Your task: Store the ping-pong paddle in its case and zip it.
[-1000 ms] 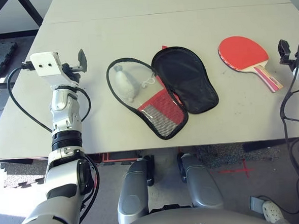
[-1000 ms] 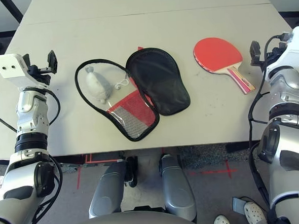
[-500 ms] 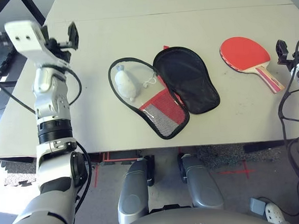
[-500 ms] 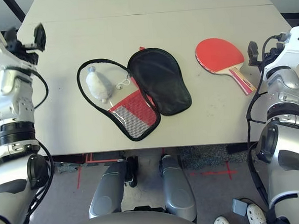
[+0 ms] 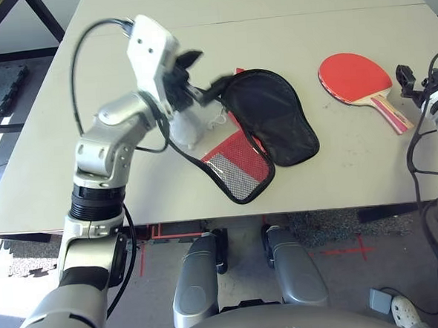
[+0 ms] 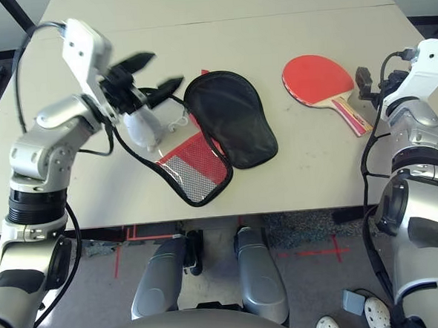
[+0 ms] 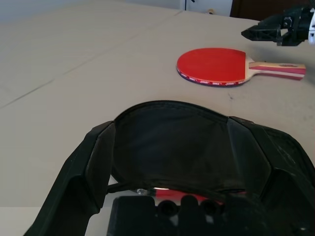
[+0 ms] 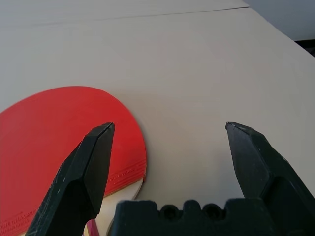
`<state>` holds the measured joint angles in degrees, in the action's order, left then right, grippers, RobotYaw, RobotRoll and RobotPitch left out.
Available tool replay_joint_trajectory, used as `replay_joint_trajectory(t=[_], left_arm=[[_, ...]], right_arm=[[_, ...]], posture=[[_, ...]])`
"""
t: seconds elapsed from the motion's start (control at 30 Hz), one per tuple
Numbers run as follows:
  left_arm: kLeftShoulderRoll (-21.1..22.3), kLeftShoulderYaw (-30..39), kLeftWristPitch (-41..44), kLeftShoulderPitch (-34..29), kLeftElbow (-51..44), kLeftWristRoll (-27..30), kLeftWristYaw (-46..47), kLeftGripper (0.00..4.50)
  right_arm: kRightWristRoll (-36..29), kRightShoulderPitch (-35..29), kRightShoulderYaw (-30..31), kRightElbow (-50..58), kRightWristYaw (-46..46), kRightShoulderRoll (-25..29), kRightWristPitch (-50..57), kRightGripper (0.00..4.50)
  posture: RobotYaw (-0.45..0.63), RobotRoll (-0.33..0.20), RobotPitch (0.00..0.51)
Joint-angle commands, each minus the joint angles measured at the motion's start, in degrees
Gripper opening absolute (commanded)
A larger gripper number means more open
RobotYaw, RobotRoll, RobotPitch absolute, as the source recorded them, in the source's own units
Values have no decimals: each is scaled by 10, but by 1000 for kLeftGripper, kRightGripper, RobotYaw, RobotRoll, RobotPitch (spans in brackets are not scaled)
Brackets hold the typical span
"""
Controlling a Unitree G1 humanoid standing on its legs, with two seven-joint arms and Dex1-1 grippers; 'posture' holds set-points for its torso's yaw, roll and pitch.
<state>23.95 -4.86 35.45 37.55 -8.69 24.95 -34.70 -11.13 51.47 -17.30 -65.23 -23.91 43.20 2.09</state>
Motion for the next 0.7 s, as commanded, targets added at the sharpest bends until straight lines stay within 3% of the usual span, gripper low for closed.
replay_joint_trajectory(t=[0.03,0.37,0.53,0.7], left_arm=[[-6,-13,8,-8,-11,-1,-11,4500],[-18,-25,-3,-11,7,-15,-19,4500],[-20,-25,-2,-13,5,-15,-18,4500],[-22,-28,-1,-19,0,-18,-17,4500]], right_arm=[[44,-4,60,83,-38,24,98,4483],[58,-9,151,278,-150,73,409,4483],[90,16,208,274,-174,78,485,4483],[113,37,240,234,-188,61,483,4483]], posture=[[-29,0,216],[-44,0,217],[-34,0,219],[-26,0,219]])
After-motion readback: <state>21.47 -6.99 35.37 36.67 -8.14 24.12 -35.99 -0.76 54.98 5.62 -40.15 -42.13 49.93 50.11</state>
